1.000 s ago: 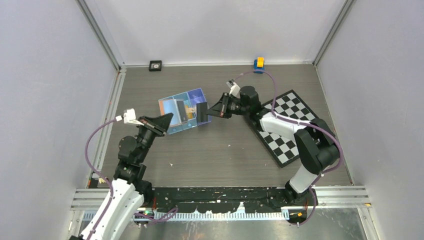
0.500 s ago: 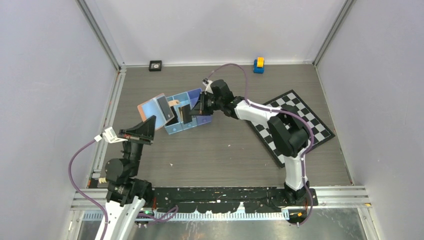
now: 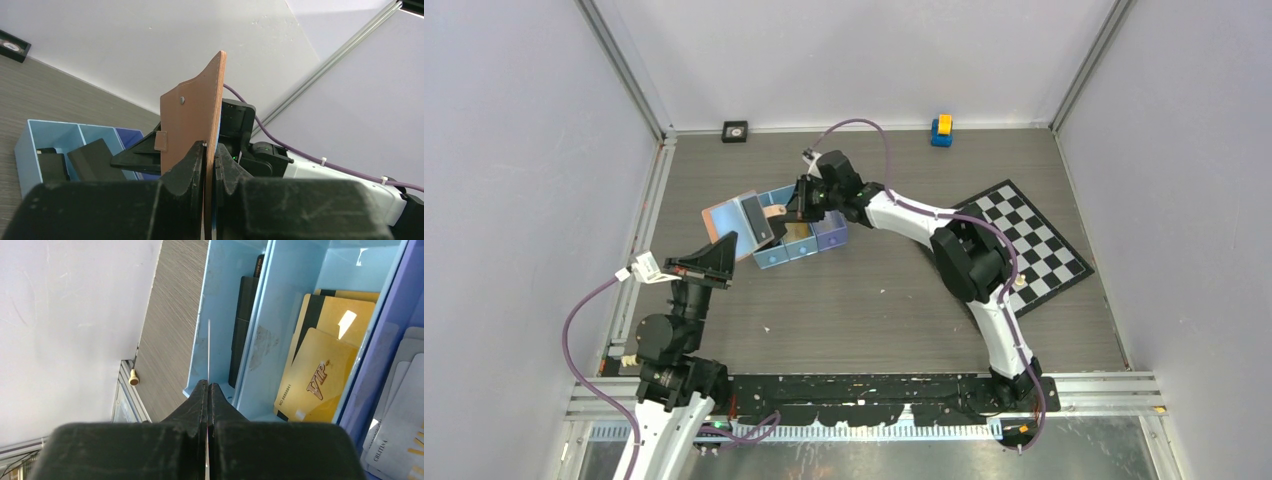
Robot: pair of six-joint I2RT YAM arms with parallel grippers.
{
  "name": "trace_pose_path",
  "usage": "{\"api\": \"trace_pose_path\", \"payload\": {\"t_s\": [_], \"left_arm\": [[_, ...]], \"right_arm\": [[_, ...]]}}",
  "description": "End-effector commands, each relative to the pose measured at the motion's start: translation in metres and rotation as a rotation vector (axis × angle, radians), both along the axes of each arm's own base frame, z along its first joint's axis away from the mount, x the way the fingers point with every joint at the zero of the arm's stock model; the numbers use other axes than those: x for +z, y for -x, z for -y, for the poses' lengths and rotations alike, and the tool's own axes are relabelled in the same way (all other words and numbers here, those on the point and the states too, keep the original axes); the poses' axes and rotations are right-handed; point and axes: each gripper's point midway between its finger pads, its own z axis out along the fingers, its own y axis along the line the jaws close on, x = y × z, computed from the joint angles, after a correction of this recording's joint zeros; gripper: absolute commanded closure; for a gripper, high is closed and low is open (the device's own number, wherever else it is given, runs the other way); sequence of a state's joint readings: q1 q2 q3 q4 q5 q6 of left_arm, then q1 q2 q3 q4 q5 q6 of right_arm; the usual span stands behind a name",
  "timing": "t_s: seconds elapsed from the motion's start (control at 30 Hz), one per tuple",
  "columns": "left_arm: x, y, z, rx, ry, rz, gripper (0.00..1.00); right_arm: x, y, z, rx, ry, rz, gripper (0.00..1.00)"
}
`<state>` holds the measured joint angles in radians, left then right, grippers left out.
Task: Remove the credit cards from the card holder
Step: Place the credit card in the storage box.
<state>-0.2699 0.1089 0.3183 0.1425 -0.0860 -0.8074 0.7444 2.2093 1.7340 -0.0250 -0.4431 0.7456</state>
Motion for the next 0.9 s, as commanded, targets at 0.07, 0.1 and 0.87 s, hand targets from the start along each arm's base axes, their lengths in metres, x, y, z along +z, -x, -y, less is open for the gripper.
{"api": "trace_pose_path", "payload": {"t_s": [0.07, 0.1, 0.87], "left_arm": [[0.026, 0.011, -0.007, 0.018, 0.035, 0.076, 1.00], [0.025, 0.010, -0.007, 0.020, 0.035, 0.074, 1.00], [0.022, 0.007, -0.003, -0.001, 0.036, 0.066, 1.00]], "right_arm": [[0.013, -0.002, -0.009, -0.012, -0.002, 0.014, 0.99], [0.012, -0.001, -0.010, -0.010, 0.005, 0.009, 1.00], [0.011, -0.005, -0.031, -0.054, -0.015, 0.024, 0.77]]}}
